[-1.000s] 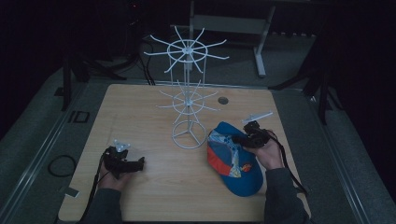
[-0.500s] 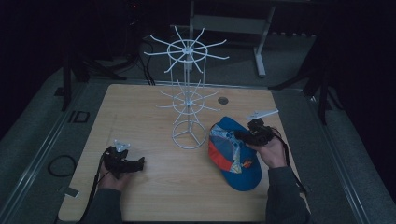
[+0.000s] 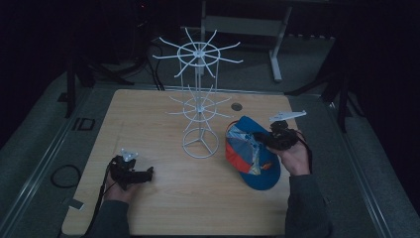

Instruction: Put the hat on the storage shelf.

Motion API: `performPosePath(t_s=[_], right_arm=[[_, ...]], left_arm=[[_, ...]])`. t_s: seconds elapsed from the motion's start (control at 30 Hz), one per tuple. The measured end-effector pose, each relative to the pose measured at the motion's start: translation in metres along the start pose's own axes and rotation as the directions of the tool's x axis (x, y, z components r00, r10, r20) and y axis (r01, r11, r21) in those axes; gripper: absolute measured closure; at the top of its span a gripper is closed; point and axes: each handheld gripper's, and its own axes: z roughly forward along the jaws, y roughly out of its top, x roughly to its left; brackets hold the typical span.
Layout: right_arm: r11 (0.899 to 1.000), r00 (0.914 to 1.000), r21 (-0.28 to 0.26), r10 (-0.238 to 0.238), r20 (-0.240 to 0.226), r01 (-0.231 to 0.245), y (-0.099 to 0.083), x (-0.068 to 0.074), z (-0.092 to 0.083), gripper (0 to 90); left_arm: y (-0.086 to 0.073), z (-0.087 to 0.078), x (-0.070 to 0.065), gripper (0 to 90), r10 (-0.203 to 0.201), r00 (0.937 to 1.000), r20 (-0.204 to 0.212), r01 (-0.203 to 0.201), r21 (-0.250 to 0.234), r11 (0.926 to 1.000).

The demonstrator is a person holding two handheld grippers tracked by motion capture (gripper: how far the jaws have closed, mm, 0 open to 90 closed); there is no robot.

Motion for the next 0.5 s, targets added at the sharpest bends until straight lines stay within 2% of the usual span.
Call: performPosePath(t_s=[0.5], right_arm=[[0.998,0.9994,-0.06,-0.014,0.032,0.016,0.013,-0.004,-0.023,87.9]], left_arm=[[0.0,0.0,0.0,0.1,0.001,1.0,0.0,-0.001,0.001,1.0]])
